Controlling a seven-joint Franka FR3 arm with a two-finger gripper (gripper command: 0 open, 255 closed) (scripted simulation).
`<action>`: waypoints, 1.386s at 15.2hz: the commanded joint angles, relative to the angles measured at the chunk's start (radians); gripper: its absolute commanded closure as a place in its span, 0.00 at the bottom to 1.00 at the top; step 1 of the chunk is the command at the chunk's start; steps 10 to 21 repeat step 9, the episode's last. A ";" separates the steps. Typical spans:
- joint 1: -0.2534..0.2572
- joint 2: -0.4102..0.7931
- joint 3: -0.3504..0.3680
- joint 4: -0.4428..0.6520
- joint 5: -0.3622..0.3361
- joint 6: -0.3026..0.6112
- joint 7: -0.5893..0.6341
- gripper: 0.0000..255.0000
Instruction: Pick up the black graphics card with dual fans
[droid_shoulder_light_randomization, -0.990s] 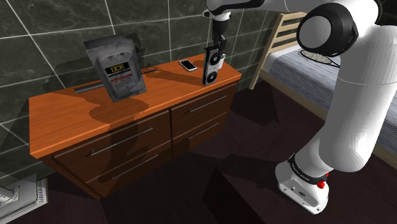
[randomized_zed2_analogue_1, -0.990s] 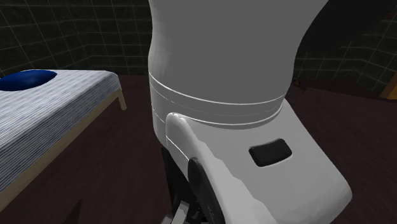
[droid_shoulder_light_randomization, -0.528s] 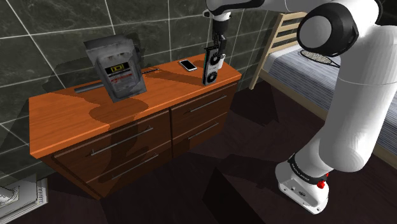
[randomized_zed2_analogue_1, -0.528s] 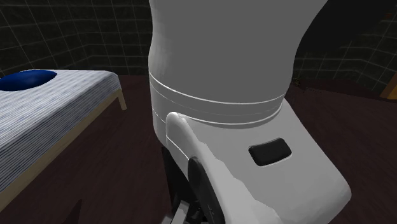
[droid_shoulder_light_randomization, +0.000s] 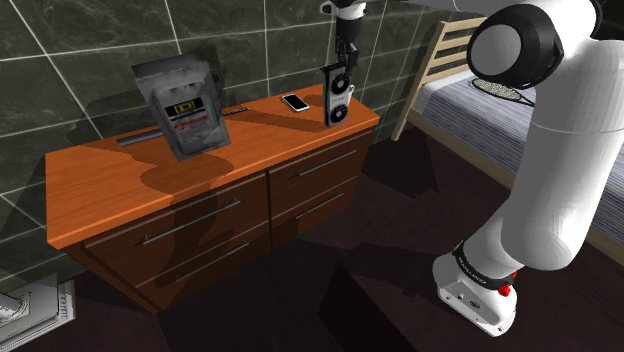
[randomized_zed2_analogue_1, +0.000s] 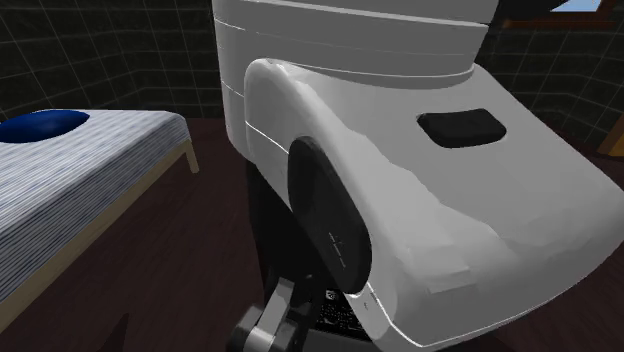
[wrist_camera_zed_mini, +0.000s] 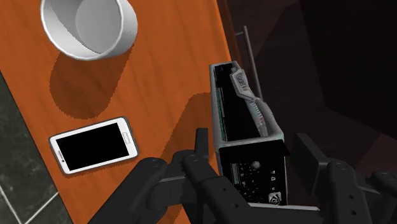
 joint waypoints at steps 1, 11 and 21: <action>0.000 -0.002 0.000 0.026 0.000 -0.026 0.000 1.00; -0.008 0.011 -0.001 0.128 0.003 -0.116 -0.007 1.00; -0.008 0.011 -0.001 0.128 0.003 -0.116 -0.007 1.00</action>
